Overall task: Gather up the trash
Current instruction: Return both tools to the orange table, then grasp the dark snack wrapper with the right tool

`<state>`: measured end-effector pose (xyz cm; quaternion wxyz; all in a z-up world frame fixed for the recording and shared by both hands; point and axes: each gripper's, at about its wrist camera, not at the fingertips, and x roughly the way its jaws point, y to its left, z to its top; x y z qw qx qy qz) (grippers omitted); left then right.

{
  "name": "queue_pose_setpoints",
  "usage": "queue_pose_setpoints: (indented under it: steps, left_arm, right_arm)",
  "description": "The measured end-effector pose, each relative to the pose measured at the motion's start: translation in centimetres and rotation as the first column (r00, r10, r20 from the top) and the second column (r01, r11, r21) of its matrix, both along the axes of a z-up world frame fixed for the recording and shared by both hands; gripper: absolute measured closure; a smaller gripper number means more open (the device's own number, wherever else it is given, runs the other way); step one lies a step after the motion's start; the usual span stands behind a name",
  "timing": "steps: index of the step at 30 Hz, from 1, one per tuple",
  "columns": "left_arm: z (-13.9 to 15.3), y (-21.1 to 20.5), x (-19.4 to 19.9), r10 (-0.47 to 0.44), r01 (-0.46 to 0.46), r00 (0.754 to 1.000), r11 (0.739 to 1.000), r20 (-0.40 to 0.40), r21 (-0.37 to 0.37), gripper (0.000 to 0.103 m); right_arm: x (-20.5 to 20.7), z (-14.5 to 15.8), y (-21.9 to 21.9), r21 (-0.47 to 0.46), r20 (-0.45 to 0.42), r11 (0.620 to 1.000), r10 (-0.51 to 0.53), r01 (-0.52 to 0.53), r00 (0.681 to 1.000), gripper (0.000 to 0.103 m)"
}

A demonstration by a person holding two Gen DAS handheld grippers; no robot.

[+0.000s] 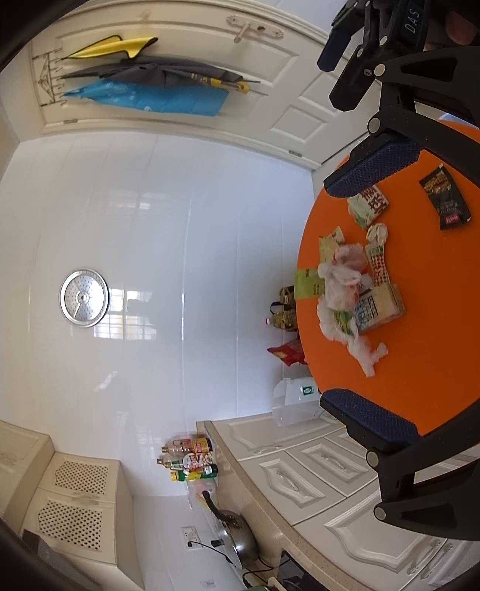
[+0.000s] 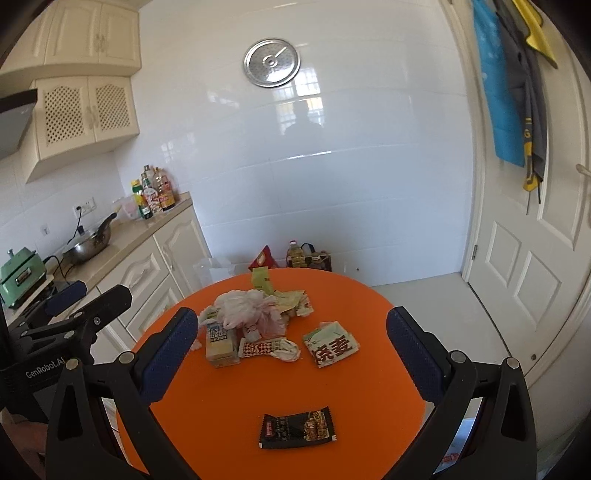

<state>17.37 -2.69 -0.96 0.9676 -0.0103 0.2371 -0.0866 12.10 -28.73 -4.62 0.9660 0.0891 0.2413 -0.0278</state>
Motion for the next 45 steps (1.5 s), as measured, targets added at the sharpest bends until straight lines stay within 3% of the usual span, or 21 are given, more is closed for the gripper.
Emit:
queue_pose_setpoints:
  steps: [6,13,18,22,26,32,34,35,39,41,43,45]
  left_arm:
    - [-3.1,0.1,-0.9,0.083,-0.084,0.994,0.996,-0.076,-0.011,0.001]
    - [-6.3,-3.8,-0.3,0.096,-0.097,0.979,0.995,-0.18,0.002,0.001]
    - [-7.0,-5.8,1.4,0.102,-0.104,0.963,0.995,-0.249,0.006,0.001]
    - [-5.6,-4.8,5.7,0.112,-0.115,0.953,0.993,-0.282,0.008,0.001]
    - [-5.8,-4.5,7.8,0.114,-0.116,0.949,0.993,-0.295,0.009,0.001]
    - [-7.5,-4.8,10.2,0.098,-0.096,0.941,0.995,-0.324,0.022,0.001]
    - [-8.3,-5.0,10.6,0.091,-0.086,0.939,0.996,-0.33,0.028,0.001]
    - [-8.4,-5.3,10.8,0.088,-0.083,0.939,0.996,-0.332,0.031,0.001]
    - [-9.1,-6.1,11.4,0.081,-0.069,0.939,0.997,-0.335,0.047,0.001]
    - [-9.5,-6.3,11.4,0.081,-0.067,0.939,0.996,-0.335,0.053,0.001]
    - [-9.9,-6.4,11.6,0.085,-0.069,0.939,0.996,-0.333,0.06,0.001]
    - [-10.2,-6.4,12.1,0.09,-0.073,0.937,0.995,-0.337,0.065,0.001]
  right_arm:
    - [1.2,-5.2,1.2,-0.002,-0.157,1.0,0.021,-0.022,0.987,0.0]
    - [2.4,-13.6,1.7,0.008,-0.364,1.0,0.029,-0.028,0.931,0.0]
    - [3.5,-17.3,1.8,-0.001,-0.434,0.999,0.029,-0.033,0.901,0.0]
    - [4.6,-19.3,1.4,0.001,-0.477,0.999,0.033,-0.037,0.878,0.001]
    - [5.0,-19.9,2.4,-0.102,-0.475,0.991,0.025,-0.084,0.879,0.005]
    - [4.3,-19.9,2.3,-0.101,-0.436,0.987,0.07,-0.126,0.897,0.023]
    - [4.2,-19.7,2.3,-0.103,-0.425,0.986,0.076,-0.131,0.902,0.045]
    - [4.4,-19.5,2.3,-0.096,-0.426,0.986,0.082,-0.136,0.901,0.061]
    - [5.1,-19.3,1.9,-0.06,-0.43,0.987,0.108,-0.148,0.896,0.076]
    - [5.5,-19.0,1.8,-0.032,-0.435,0.986,0.133,-0.163,0.89,0.076]
    - [5.5,-18.9,1.0,0.031,-0.425,0.985,0.167,-0.17,0.89,0.069]
    - [5.5,-18.8,1.0,0.044,-0.413,0.985,0.169,-0.166,0.895,0.047]
